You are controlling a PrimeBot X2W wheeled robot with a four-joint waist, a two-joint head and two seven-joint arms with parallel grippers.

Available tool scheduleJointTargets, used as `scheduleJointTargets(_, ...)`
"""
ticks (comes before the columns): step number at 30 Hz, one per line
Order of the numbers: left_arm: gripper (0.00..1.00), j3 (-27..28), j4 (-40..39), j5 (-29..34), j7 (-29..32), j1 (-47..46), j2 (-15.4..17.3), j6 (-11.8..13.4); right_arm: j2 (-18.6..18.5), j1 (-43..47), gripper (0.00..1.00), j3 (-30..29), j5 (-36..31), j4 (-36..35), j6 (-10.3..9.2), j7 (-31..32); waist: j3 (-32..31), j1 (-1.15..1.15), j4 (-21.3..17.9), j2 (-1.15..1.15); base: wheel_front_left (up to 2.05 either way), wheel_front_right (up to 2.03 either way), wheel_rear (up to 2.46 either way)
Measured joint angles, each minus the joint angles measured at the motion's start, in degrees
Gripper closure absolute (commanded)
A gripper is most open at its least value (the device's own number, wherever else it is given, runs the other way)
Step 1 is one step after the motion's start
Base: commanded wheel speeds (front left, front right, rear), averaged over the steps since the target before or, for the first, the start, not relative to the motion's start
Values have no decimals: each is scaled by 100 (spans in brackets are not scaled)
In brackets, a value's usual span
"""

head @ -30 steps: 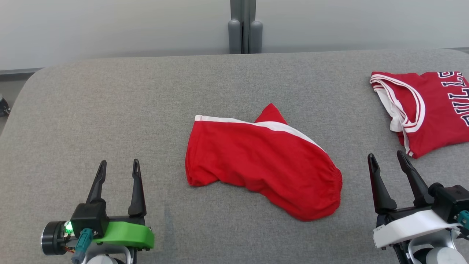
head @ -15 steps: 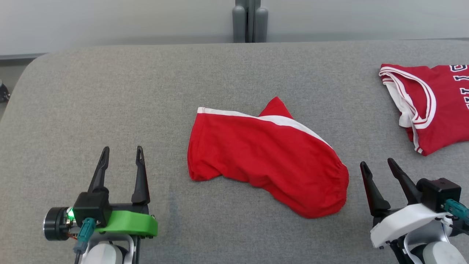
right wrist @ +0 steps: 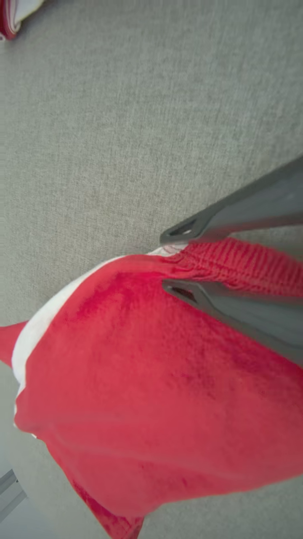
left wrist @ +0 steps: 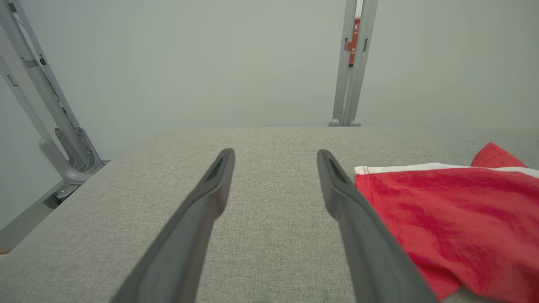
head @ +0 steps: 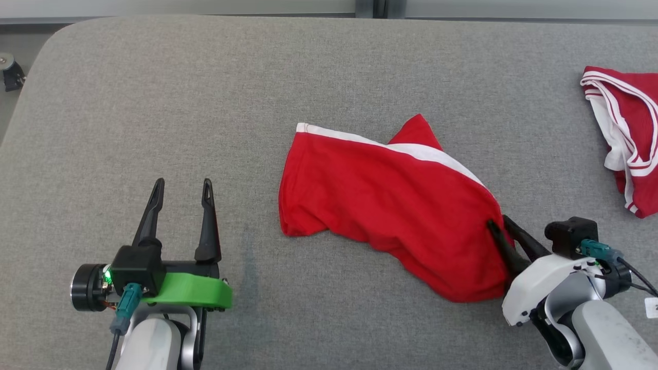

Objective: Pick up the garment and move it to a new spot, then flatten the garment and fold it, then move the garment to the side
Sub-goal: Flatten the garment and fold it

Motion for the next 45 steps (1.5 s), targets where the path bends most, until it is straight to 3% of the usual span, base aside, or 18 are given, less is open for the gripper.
scheduleJointTargets(8,0,62,-34,43,-4,-1,-36,-33,-458,-505,100,-290,-81,-18,0,-227,-16,0,-85,0,0,0,0)
scheduleJointTargets(14,0,87,-37,60,-4,-12,-67,-77,-743,-881,100,-497,-679,-54,0,-501,-34,0,-143,0,0,0,0)
scheduleJointTargets(21,0,131,-34,63,-5,-10,-113,-107,-296,-192,100,96,-1055,-240,0,-448,-33,0,-140,0,0,0,0)
scheduleJointTargets(27,0,171,-22,98,-5,4,-129,-126,270,533,100,67,-1069,-467,0,-447,-62,0,-193,0,0,0,0)
scheduleJointTargets(28,0,181,-20,103,-5,9,-129,-134,336,624,61,19,-1070,-515,0,-482,-76,0,-207,0,0,0,0)
scheduleJointTargets(29,0,192,-20,104,-5,14,-129,-134,399,693,0,-36,-1069,-577,0,-524,-87,0,-227,0,0,0,0)
scheduleJointTargets(36,0,227,23,123,-5,77,-123,-154,723,1053,0,-426,-1078,-1259,0,-1014,-228,0,-295,0,0,0,0)
scheduleJointTargets(45,0,285,70,152,-5,284,-96,-149,787,1159,0,-804,-1021,-1833,0,-1102,-459,0,-383,0,0,0,0)
